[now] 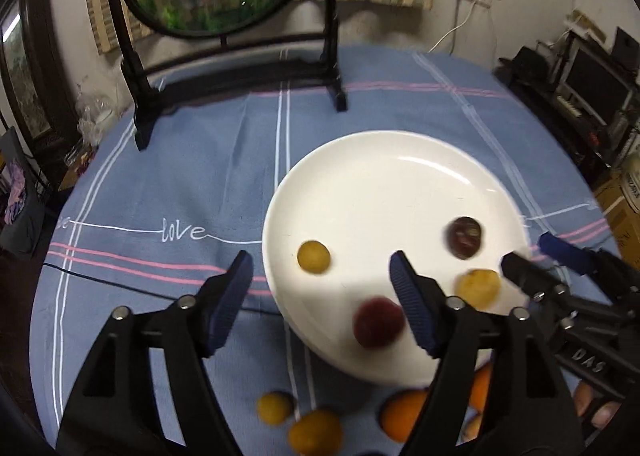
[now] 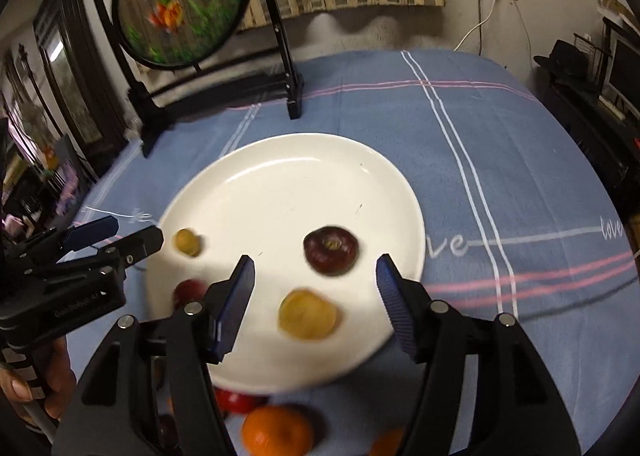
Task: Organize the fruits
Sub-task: 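Lift both tools away from the plate back toward the fruits, then grasp the large greenish-yellow citrus with the left tool while the right tool grasps the dark purple fruit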
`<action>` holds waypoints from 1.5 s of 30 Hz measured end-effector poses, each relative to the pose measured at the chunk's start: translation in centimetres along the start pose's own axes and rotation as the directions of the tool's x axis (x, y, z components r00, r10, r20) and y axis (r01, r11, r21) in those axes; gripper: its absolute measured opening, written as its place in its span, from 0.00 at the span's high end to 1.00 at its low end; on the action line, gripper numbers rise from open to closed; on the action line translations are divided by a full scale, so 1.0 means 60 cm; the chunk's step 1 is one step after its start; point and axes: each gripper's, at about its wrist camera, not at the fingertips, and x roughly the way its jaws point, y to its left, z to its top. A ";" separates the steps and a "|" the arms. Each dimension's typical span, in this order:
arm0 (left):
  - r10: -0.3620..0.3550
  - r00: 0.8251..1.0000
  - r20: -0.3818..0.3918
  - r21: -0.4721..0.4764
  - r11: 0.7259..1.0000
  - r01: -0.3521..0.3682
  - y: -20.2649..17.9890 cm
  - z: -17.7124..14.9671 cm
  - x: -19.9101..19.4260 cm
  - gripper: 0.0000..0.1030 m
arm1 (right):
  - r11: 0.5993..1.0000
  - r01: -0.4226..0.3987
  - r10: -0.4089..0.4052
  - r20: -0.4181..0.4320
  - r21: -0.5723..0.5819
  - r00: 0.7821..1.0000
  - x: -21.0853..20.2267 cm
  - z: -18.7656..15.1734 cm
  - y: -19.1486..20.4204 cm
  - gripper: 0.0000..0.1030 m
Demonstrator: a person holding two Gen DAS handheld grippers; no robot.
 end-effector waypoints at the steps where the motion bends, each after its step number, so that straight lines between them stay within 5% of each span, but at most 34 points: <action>1: 0.000 1.000 0.012 0.010 1.000 0.000 -0.004 -0.006 -0.015 0.24 | 1.000 -0.002 0.002 0.001 -0.001 1.000 -0.009 -0.007 0.001 0.38; 12: -0.037 0.997 0.065 0.032 0.999 0.035 -0.004 -0.109 -0.132 0.15 | 0.999 -0.029 0.027 0.073 0.023 0.997 -0.142 -0.123 -0.009 0.37; 17: -0.036 0.997 0.063 0.044 0.998 0.034 0.007 -0.198 -0.165 0.15 | 0.999 -0.005 0.000 0.119 0.041 0.993 -0.179 -0.183 -0.023 0.37; 21: 0.010 0.998 0.067 0.071 0.997 -0.014 0.008 -0.247 -0.176 0.15 | 0.998 0.017 -0.023 0.101 0.057 0.995 -0.190 -0.234 -0.031 0.36; 27: -0.017 1.000 0.021 0.060 0.998 0.015 0.016 -0.297 -0.172 0.15 | 0.999 0.004 -0.005 0.031 0.050 0.999 -0.187 -0.292 -0.022 0.36; 45: -0.026 0.997 -0.077 0.051 0.998 0.030 0.024 -0.358 -0.137 0.15 | 0.998 -0.034 0.035 -0.012 0.060 0.999 -0.181 -0.330 -0.015 0.36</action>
